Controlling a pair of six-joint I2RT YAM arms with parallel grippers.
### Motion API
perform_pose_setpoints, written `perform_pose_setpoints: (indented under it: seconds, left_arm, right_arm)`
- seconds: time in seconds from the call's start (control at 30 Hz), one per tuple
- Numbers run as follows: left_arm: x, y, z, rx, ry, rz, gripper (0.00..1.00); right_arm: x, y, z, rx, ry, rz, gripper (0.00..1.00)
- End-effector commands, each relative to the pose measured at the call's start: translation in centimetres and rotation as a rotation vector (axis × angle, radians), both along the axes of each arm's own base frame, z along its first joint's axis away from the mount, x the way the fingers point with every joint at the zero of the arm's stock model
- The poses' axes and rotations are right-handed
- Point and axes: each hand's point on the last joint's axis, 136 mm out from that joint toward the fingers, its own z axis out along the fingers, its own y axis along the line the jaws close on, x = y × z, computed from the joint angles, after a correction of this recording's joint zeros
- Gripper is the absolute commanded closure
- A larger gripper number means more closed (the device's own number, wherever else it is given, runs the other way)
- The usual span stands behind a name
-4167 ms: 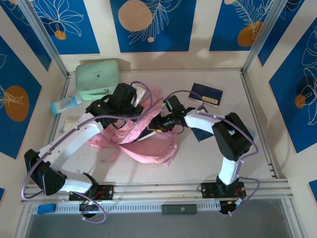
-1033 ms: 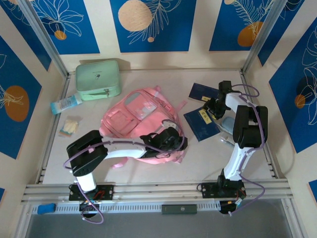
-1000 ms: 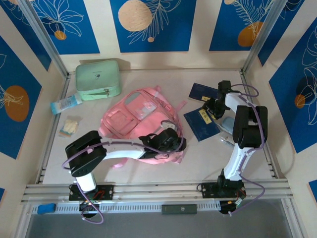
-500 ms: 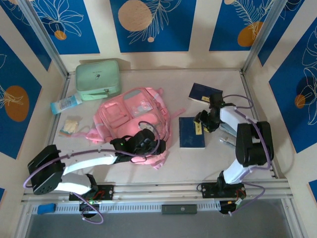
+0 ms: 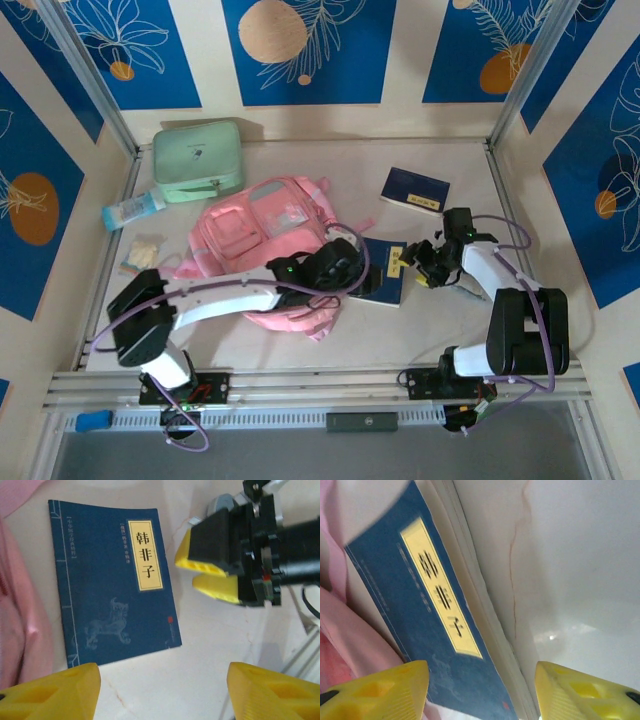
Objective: Pack the student bag
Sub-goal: Pick up the book from the center of the table.
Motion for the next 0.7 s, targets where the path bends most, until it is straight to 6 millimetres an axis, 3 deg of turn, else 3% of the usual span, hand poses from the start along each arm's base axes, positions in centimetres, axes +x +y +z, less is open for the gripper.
perform_pose_setpoints:
  seconds: [0.0,0.1,0.33,0.67]
  left_arm:
    - [1.3,-0.4,-2.2,0.075,0.008,0.025,0.35]
    - [2.6,-1.3,-4.1,0.126,0.032,0.019,0.38]
    - [5.7,-1.1,-7.6,0.208,0.062,0.086,0.41]
    - [4.8,0.5,-12.1,0.314,0.128,0.077,0.53]
  right_arm:
    - [-1.3,1.5,0.3,0.094,0.007,0.047,0.42]
    - [-1.6,2.3,0.1,0.141,0.007,0.070,0.48]
    - [-2.0,2.3,-1.0,0.139,0.036,0.076,0.49]
    - [-1.7,3.2,-1.9,0.130,0.048,0.129,0.49]
